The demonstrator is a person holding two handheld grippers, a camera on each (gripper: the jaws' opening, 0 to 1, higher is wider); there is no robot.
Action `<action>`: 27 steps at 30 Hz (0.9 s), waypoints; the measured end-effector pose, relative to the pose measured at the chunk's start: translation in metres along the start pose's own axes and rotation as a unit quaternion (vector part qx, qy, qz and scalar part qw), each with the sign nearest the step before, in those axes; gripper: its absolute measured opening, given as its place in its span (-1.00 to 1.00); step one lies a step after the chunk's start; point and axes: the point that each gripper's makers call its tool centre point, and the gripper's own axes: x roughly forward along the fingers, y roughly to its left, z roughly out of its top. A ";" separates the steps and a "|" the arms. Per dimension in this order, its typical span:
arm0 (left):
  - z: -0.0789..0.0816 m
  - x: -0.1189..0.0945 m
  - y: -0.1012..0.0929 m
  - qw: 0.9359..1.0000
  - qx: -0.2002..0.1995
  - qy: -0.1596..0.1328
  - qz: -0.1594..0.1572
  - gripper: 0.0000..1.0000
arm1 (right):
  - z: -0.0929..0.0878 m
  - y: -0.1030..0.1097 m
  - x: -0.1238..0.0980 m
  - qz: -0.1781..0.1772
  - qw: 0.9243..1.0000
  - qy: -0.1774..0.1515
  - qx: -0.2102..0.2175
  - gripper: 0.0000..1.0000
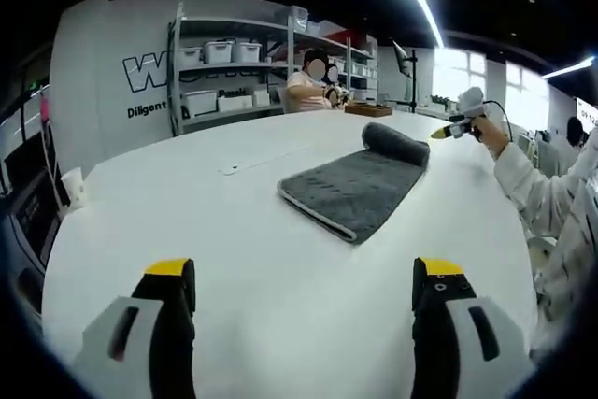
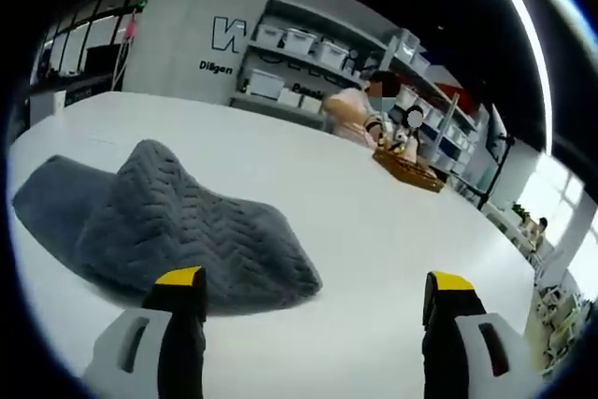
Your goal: Open the folded towel by lifting each exposed corner and separating the folded layers until the towel lies flat within the target outline without major curled edges
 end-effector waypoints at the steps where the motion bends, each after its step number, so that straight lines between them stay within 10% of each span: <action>1: 0.000 0.000 0.000 1.000 0.001 0.001 0.000 0.89 | 0.002 0.006 -0.002 0.009 1.000 0.000 -0.010 0.96; 27: 0.000 -0.002 0.000 1.000 0.013 0.012 0.014 0.89 | 0.022 0.151 -0.061 0.172 0.982 -0.036 -0.074 0.99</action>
